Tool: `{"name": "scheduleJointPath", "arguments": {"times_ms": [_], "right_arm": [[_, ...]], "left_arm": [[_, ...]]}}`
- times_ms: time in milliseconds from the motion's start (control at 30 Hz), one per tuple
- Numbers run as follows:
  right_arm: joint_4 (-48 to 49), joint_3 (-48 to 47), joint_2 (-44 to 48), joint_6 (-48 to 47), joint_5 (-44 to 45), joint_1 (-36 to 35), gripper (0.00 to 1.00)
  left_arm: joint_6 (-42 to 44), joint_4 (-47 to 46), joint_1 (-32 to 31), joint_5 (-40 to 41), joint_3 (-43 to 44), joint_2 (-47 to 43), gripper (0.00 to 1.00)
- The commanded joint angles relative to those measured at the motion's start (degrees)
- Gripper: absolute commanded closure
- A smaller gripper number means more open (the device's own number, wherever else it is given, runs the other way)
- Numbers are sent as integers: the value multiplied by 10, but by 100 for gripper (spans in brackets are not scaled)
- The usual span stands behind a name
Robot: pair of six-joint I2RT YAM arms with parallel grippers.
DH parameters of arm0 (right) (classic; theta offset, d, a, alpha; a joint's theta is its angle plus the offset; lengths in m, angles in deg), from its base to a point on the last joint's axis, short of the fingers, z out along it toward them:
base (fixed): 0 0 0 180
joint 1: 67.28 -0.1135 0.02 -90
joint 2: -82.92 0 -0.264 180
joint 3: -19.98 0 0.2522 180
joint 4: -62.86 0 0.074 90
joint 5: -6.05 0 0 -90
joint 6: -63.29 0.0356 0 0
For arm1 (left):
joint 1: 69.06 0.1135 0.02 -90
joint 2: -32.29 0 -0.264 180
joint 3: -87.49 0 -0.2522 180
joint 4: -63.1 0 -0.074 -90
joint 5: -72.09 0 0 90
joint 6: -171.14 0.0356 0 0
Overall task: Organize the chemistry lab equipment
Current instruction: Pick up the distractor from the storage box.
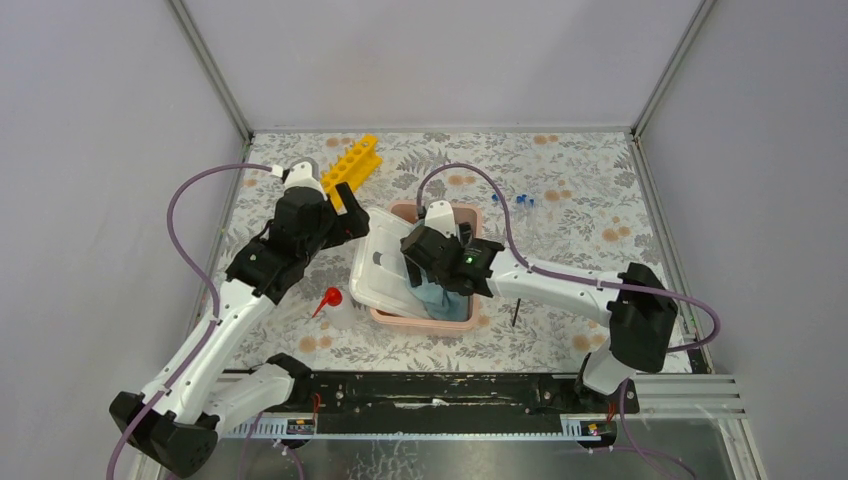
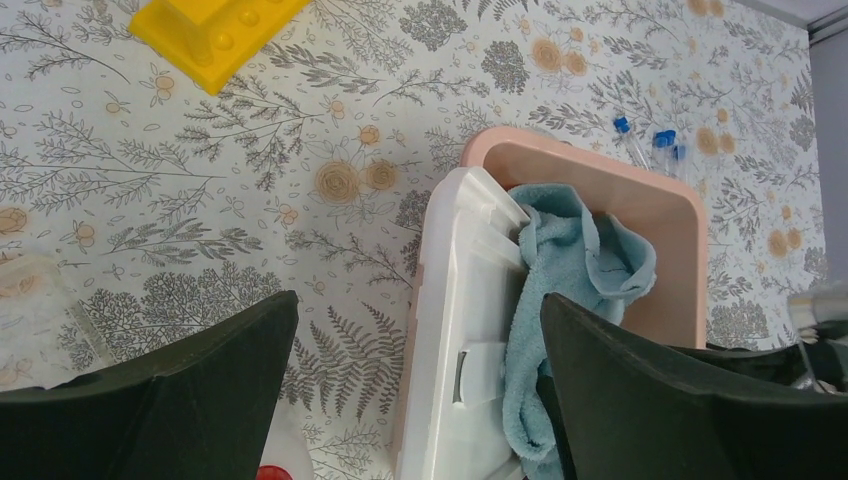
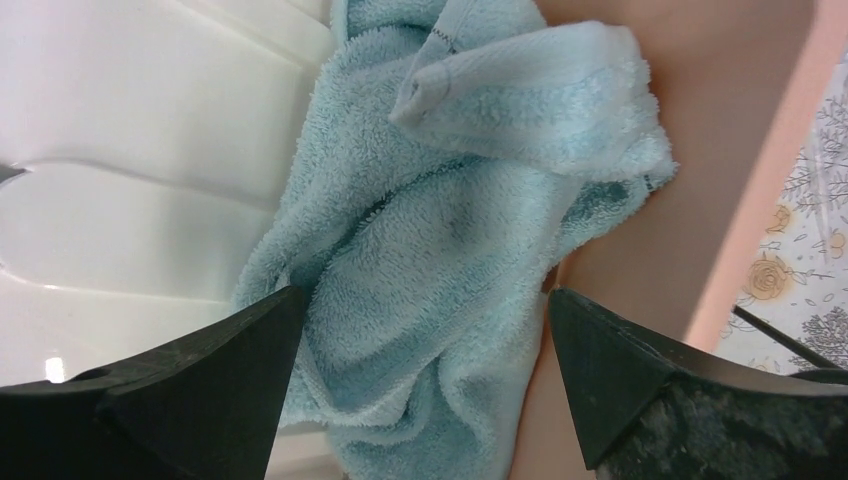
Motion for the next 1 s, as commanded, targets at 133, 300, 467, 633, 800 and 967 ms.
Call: {"name": "scheduleJointPath", "arguments": {"times_ms": [133,300,467,633,800,967], "right_arm": [[37,-18,-34,31,-6,-1,0],[66,18,-29,59,-36,23,1],[98,64,-17,82,-74,50,8],[98,74,-30,84,-92,59,16],[95,81,-25,79,-98,59,39],[76,70,-19,59,-97,59,76]], "left_arm": [[9,-1,-5,-10,-10,-14,1],[11,-1,-5,-14,-10,-18,1],[12,-1,-5,-13,-13,-20,1],[9,-2,-6,-19,-13,-15,1],[10,-6,-6,-19,-12,-13,1],[10,-10,-7,-20,-10,-12,1]]}}
